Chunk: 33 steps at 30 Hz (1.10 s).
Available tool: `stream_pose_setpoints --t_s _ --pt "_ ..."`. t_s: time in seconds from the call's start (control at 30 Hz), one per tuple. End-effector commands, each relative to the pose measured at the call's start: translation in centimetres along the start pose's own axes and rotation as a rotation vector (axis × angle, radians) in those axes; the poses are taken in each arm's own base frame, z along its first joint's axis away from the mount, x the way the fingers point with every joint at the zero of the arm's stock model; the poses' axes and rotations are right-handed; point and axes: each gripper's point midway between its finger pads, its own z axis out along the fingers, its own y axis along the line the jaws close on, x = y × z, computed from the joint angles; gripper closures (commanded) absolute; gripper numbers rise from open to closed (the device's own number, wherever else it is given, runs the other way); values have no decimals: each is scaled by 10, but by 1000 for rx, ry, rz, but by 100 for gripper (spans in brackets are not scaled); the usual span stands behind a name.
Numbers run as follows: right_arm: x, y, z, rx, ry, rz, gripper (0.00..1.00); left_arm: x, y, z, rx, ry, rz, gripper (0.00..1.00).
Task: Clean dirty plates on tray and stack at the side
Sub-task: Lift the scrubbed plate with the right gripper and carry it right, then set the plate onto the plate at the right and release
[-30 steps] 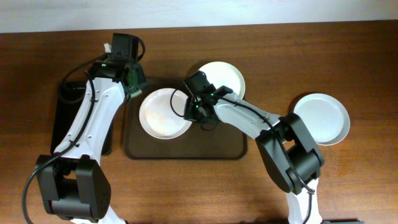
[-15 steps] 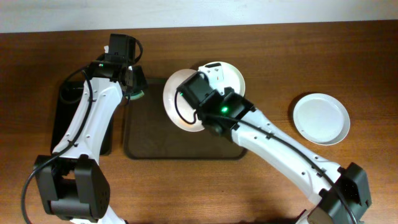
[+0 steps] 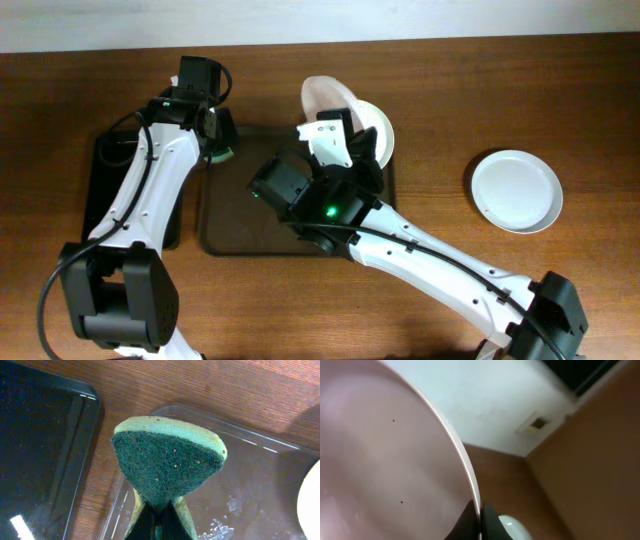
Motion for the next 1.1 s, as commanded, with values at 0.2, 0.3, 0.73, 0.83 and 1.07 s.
stream_pose_setpoints --t_s 0.2,0.3,0.73,0.83,1.07 --pt "-21 -33 -6 179 -106 35 96 3 1 8 -3 19 -6 100" --pt "-15 -22 -3 113 -68 35 96 3 1 8 -3 18 -6 100" --pt "59 11 34 -673 611 314 96 3 1 8 -3 19 -6 99" --pt "83 -15 63 -674 756 421 96 3 1 8 -3 19 -6 100" --pt "151 -104 137 -428 934 665 96 3 1 8 -3 19 -6 100"
